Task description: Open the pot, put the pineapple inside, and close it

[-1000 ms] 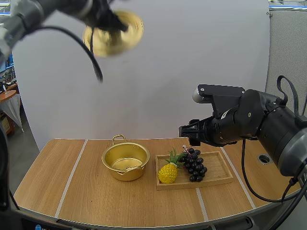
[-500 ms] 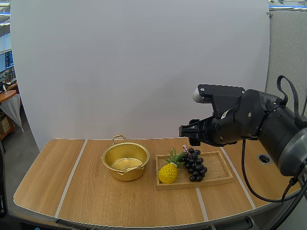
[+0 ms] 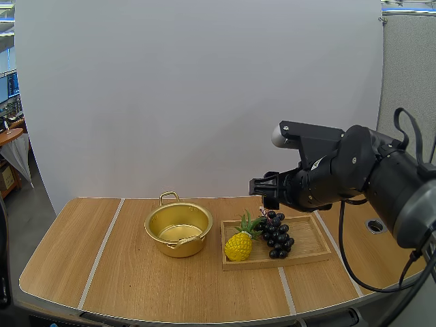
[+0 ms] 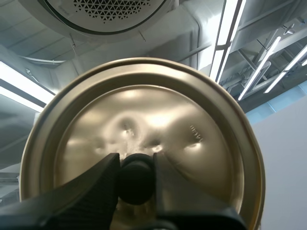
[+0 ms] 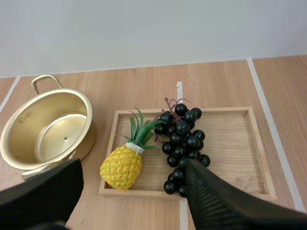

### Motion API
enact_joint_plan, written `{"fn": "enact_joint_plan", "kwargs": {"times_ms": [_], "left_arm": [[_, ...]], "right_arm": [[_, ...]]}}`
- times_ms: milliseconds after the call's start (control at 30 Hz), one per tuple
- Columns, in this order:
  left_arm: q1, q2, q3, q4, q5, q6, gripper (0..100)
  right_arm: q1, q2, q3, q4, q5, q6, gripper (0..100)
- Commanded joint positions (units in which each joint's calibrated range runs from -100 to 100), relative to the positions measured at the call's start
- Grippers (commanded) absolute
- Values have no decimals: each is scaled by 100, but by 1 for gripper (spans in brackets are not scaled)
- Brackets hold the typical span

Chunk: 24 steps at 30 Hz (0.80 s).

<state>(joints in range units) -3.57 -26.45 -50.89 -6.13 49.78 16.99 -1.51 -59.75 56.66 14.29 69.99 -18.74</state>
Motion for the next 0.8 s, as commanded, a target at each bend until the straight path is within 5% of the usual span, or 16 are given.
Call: {"fn": "enact_joint_plan", "kwargs": {"times_ms": [0, 267, 567, 767], "left_arm": [[-17, -15, -6, 40, -187, -69, 0], [-17, -15, -6, 40, -187, -69, 0], [-17, -15, -6, 40, -187, -69, 0], [-17, -15, -6, 40, -187, -69, 0]], "right_arm": [[-19, 428, -226, 42, 200, 127, 100], [228, 1812, -915, -531, 319, 1157, 100], [1474, 2108, -951, -3079, -6, 4147, 100], [1663, 2138, -951, -3230, -160, 4926, 100]]}}
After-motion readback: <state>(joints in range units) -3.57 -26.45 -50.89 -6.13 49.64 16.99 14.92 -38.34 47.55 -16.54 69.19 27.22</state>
